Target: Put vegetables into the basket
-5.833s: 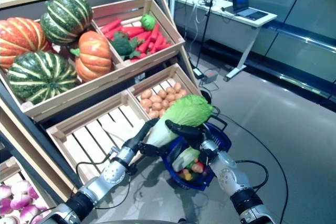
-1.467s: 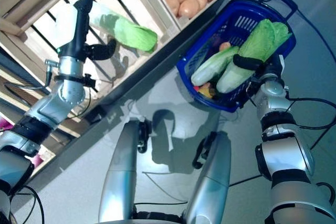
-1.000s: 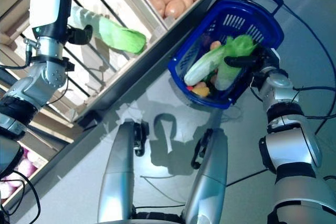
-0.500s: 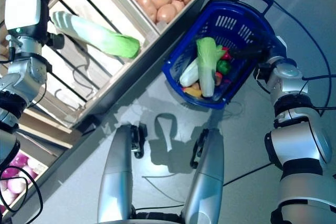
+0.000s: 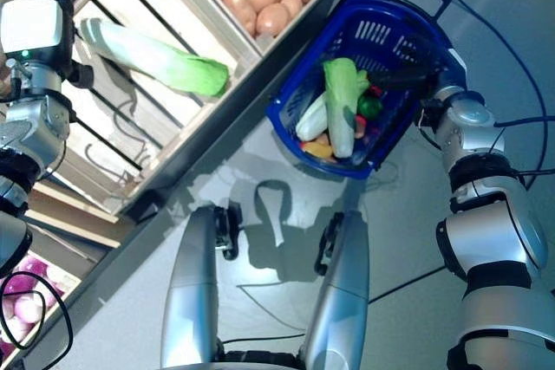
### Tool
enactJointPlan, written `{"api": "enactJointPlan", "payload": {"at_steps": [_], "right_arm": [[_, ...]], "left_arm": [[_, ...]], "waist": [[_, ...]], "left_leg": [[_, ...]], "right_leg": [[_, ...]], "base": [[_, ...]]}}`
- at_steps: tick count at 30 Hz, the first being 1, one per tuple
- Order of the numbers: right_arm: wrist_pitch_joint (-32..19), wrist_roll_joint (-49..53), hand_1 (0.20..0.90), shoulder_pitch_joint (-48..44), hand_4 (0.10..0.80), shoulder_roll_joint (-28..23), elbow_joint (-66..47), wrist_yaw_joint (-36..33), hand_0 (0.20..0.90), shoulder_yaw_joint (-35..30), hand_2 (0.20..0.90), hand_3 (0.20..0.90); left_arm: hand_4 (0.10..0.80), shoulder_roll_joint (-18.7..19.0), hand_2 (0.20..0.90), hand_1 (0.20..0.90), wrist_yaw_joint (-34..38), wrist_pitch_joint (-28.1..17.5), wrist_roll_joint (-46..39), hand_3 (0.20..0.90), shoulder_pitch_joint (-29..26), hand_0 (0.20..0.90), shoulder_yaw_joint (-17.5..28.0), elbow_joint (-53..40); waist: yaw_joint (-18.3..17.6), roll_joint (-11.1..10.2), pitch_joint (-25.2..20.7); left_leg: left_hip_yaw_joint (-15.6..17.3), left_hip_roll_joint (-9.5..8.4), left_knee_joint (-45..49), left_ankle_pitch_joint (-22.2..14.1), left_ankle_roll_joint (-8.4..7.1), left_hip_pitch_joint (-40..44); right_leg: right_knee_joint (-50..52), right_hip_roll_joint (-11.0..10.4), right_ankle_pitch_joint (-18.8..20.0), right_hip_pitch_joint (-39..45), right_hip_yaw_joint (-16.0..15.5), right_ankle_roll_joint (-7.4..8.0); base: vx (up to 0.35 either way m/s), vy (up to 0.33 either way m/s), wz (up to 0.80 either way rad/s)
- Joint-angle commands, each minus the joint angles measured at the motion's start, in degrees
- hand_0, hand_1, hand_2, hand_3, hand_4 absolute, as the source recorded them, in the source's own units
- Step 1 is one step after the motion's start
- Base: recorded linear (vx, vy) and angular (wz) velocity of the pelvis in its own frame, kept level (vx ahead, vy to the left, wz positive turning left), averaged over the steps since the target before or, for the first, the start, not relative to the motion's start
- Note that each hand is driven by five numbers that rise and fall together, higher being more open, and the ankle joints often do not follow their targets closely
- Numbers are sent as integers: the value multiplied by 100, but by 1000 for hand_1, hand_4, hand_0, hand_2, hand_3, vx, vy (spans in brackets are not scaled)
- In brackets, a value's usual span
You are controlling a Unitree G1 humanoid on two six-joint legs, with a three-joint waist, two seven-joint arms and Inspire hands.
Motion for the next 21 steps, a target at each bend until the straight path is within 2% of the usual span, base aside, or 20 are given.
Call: {"api": "enactJointPlan", "payload": {"at_steps": [1, 11, 14, 15, 21], "right_arm": [[-710, 357, 900, -324, 800, -348, -182, 76, 900, -45, 900, 900], [-718, 387, 900, -468, 800, -400, -271, 84, 900, 198, 900, 900], [-764, 423, 900, -468, 800, -412, -371, 52, 900, 231, 900, 900], [-789, 435, 900, -473, 800, -432, -421, 42, 900, 242, 900, 900], [-907, 301, 900, -489, 800, -492, -553, 40, 900, 343, 900, 900]], "left_arm": [[800, 645, 900, 900, 569, 117, 380, 900, -995, 900, -128, 228], [800, 568, 900, 900, 429, 522, 720, 900, -1508, 900, -759, 281], [800, 523, 900, 900, 142, 661, 877, 900, -1630, 900, -939, 279], [800, 513, 900, 900, 8, 835, 854, 900, -1666, 900, -1012, 258], [800, 508, 900, 900, -97, 1245, 892, 900, -1770, 900, -1087, 250]], "waist": [[-96, -79, -320], [-167, -80, -137], [-186, -79, -83], [-193, -81, -60], [-221, -90, -14]], "left_leg": [[-72, 273, -249, -429, -232, 275], [-85, 397, 140, -453, -300, -540], [-126, 416, 241, -449, -316, -835], [-138, 416, 275, -448, -322, -942], [-176, 454, 443, -458, -319, -1277]], "right_leg": [[-653, -33, 593, 56, 250, -208], [-335, -139, 721, -764, 329, -119], [-282, -153, 771, -1046, 383, -77], [-268, -162, 792, -1151, 399, -60], [-138, -186, 818, -1489, 440, -43]], "base": [[-32, 73, 0], [-26, 53, -2], [-49, 42, -2], [-34, 35, -2], [-7, 7, 1]]}}
